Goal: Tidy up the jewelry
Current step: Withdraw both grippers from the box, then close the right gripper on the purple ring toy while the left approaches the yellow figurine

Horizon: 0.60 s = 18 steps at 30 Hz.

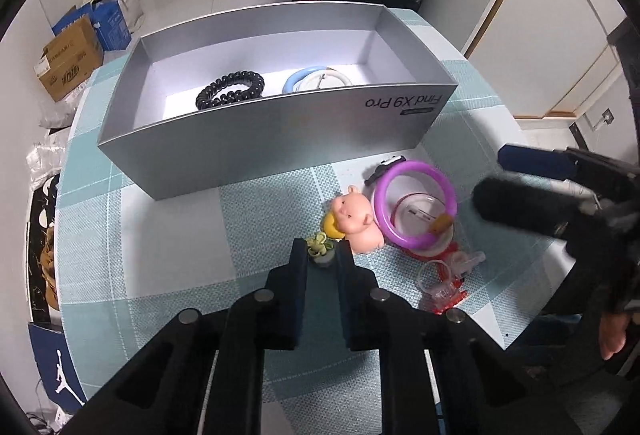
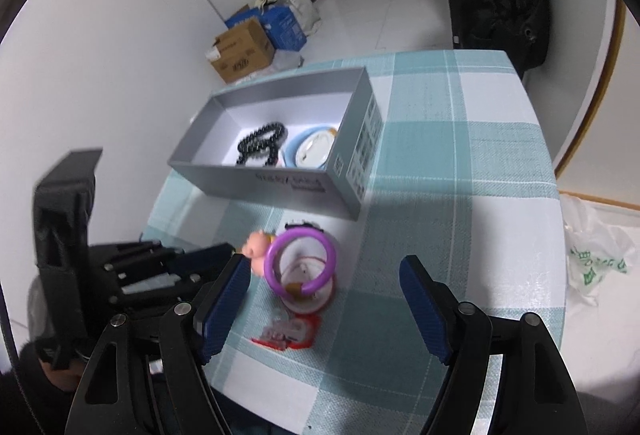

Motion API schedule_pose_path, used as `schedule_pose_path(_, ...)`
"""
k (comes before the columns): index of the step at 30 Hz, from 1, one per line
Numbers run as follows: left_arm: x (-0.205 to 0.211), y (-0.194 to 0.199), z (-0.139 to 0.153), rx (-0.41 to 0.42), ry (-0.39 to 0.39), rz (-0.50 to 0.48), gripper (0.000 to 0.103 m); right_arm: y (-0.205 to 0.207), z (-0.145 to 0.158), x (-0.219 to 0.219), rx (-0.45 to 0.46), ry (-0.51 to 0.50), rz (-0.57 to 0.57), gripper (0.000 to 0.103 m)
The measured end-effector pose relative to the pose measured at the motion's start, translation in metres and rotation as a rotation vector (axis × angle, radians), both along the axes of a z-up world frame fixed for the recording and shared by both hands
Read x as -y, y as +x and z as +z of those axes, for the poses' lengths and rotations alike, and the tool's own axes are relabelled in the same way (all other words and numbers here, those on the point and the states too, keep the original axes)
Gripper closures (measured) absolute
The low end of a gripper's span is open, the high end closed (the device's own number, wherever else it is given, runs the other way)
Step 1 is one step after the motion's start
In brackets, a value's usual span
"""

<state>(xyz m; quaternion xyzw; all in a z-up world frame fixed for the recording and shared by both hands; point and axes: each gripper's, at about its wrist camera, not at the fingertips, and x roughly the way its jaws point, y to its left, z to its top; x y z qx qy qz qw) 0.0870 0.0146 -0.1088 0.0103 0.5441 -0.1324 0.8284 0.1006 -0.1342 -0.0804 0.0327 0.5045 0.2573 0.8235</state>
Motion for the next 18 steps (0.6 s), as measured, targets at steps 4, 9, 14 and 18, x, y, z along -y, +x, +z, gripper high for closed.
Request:
schedule_pose_path(4,-0.007,-0.003,0.007,0.01,-0.038,0.015,0.093,-0.002,-0.006,-0.009,0.004,-0.042,0.033,0.026)
schedule_pose_path(9,-0.021,-0.005,0.016,0.038,-0.082,0.049,0.093,-0.004,-0.016,-0.023,0.002,-0.119,0.079,0.026)
schedule_pose_path(14,-0.026,-0.013,0.029,0.084,-0.124,0.07,0.093,-0.007,-0.021,-0.036,0.031,-0.183,0.12,0.027)
schedule_pose_path(18,-0.028,-0.011,0.035,0.107,-0.137,0.073,0.093,-0.01,-0.024,-0.049,0.067,-0.234,0.168,0.031)
